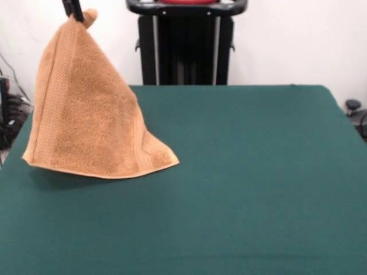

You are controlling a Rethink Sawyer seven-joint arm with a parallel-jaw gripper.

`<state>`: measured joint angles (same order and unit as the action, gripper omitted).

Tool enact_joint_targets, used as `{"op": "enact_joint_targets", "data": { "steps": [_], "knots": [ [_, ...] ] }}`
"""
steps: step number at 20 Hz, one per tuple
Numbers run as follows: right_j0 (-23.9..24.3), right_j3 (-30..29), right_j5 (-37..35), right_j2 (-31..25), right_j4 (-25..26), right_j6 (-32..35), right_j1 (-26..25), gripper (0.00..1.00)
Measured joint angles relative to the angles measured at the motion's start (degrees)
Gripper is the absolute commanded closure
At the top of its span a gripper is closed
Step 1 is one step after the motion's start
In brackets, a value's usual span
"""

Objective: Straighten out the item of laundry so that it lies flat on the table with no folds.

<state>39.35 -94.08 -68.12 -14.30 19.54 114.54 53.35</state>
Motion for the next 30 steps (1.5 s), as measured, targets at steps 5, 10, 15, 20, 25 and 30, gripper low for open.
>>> {"op": "enact_joint_targets", "data": {
  "steps": [5,10,15,20,25,30],
  "knots": [
    [-0.22,0.0,0.0,-0.53,0.11,-0.2,0.01,1.0],
    [-1.85,0.01,0.0,-0.96,0.1,-0.2,-0.1,1.0],
    [-6.22,0.02,0.0,-0.97,-0.4,-0.2,-0.42,1.0],
    [-11.85,0.04,0.0,-0.97,-1.95,-0.2,-0.93,1.0],
    [-17.1,1.54,0.01,-0.96,-3.68,-0.2,-3.09,1.0],
    [-22.07,4.72,0.01,-0.65,-5.06,-0.13,-6.83,1.0]
  ]
}}
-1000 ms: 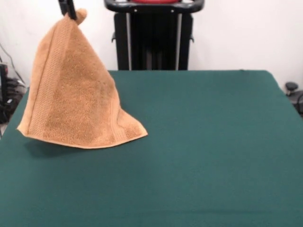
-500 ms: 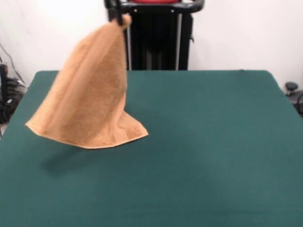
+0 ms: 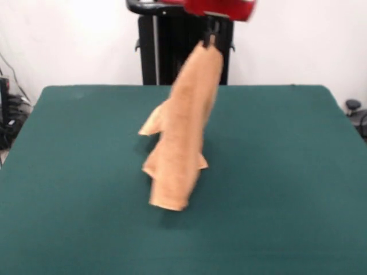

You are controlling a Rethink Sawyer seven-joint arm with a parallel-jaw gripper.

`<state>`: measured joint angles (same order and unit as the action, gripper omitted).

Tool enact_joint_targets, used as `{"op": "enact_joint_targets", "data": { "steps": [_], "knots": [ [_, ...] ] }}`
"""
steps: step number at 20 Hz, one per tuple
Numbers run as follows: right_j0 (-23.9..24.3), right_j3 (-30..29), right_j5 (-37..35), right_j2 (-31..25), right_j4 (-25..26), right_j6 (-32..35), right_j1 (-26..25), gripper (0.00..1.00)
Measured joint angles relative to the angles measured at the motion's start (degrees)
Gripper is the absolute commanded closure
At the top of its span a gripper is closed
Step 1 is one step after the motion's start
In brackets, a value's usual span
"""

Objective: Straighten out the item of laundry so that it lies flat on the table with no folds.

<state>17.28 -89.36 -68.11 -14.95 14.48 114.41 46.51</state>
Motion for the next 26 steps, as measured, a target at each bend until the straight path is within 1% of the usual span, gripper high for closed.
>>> {"op": "enact_joint_targets", "data": {
  "steps": [6,11,16,17,20,23,26],
  "knots": [
    [-4.47,2.9,0.6,0.89,-2.18,0.01,-3.48,1.0],
    [-6.3,3.31,3.6,1.35,-4.77,0.15,-4.92,1.0],
    [-7.71,3.33,10.63,2.14,-8.41,1.22,-6.29,1.0],
    [-8.36,3.39,13.46,2.65,-9.48,1.97,-6.84,1.0],
    [-9.64,3.9,18.29,3.67,-11.12,3.9,-8.29,1.0],
    [-10.27,4.41,21.4,4.18,-12.25,5.33,-9.7,1.0],
    [-9.81,4.21,21.54,4.15,-12.65,5.35,-10.03,1.0]
  ]
}}
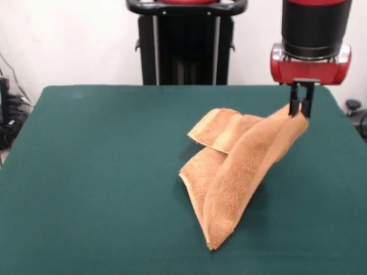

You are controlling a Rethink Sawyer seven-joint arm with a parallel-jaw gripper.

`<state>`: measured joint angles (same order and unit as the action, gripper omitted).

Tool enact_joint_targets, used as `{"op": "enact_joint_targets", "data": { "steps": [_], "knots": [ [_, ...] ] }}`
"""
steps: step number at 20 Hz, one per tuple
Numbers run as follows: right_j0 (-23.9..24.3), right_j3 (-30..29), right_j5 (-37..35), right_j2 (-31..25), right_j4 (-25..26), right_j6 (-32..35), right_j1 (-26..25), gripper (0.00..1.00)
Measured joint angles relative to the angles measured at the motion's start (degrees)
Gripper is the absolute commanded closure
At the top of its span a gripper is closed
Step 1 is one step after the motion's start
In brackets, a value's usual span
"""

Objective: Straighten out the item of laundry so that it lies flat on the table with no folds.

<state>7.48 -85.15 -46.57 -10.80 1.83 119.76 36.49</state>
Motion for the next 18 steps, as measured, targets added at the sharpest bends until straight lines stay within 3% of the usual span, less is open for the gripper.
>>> {"op": "enact_joint_targets", "data": {
  "steps": [4,7,11,18],
  "knots": [
    [3.23,-2.19,-0.59,0.0,0.06,0.0,1.63,1.0],
    [8.33,-3.88,-3.36,0.07,0.93,-0.01,4.53,1.0],
    [16.32,-2.18,-14.45,0.51,5.45,-0.06,8.08,1.0],
    [21.39,3.36,-31.25,0.59,11.32,-0.06,10.01,1.0]
  ]
}}
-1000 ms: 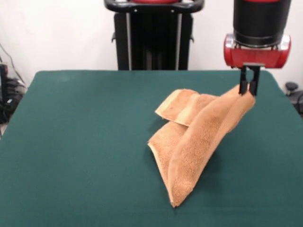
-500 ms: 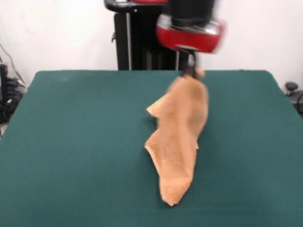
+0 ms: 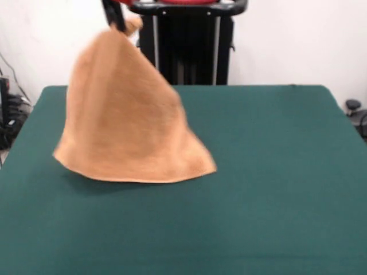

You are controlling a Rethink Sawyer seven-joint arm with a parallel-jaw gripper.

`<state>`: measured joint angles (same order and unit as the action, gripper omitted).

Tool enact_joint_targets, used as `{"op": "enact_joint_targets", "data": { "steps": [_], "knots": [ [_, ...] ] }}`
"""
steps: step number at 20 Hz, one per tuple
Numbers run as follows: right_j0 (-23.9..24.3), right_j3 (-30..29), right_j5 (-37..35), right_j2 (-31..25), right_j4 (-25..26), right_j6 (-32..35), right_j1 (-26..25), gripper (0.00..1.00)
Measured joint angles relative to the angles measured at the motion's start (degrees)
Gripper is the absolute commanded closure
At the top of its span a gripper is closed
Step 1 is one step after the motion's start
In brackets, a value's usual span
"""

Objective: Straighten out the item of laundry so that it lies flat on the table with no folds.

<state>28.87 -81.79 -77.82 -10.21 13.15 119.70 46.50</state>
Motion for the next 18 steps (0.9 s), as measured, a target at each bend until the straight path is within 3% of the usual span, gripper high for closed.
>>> {"op": "enact_joint_targets", "data": {
  "steps": [4,18],
  "knots": [
    [1.16,1.6,-1.68,-0.01,0.78,0.0,-0.09,1.0],
    [1.68,0.1,13.49,-0.08,0.92,0.0,-1.26,1.0]
  ]
}}
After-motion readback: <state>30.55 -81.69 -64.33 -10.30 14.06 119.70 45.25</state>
